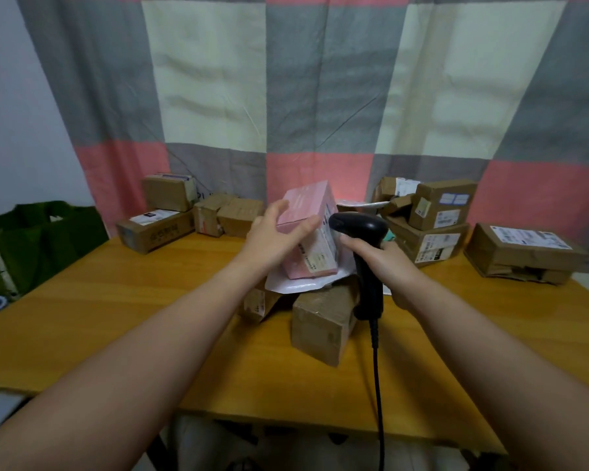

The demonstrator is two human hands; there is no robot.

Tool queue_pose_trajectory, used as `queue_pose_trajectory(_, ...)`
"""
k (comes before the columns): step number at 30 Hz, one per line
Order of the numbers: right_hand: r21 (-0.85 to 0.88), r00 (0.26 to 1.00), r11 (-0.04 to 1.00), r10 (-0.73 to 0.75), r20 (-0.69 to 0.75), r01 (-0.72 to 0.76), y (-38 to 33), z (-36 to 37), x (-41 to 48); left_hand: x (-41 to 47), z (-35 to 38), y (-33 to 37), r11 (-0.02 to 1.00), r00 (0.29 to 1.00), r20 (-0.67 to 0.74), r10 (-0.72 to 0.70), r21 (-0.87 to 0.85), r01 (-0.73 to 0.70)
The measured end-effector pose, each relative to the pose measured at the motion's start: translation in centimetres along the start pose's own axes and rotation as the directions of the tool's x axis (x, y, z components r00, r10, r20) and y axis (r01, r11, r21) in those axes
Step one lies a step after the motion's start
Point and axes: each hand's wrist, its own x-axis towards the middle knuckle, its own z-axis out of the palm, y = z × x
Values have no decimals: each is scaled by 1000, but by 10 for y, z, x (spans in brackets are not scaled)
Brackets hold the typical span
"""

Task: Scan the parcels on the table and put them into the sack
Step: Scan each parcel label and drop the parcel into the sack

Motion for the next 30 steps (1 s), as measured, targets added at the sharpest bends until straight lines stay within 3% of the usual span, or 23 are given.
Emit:
queue_pose_trajectory(4,-85,995,994,-70,-69,64,-3,5,-5,9,0,17,955,996,-12,-91,283,91)
queue_pose_trajectory(6,-72,993,995,-72,-95,65,-3,6,-8,12,-2,20,937,993,-27,-118,329,120)
queue_pose_trajectory(10,-303,960,951,-131,-246,52,-2,5,-16,-1,-7,8,989,992,1,-126,-73,126)
queue_pose_trajectory(14,-364,917,927,-221,-331,92,-4,3,-31,-34,-6,-10,921,988,11,-152,-362,146)
queue_pose_trajectory(16,-284,915,946,-248,-317,158,-3,4,-43,-54,-2,-19,884,985,62,-162,-435,173)
queue_pose_trajectory(18,-99,927,964,-264,-267,247,-1,7,-59,-75,3,-27,882,984,106,-141,-437,173)
queue_pose_trajectory(21,100,953,957,-254,-163,273,7,18,-88,-102,8,-37,887,994,83,-72,-450,102)
queue_pose_trajectory(30,218,914,888,-385,-130,405,29,55,-151,-169,-14,-52,850,992,-116,59,-515,-111)
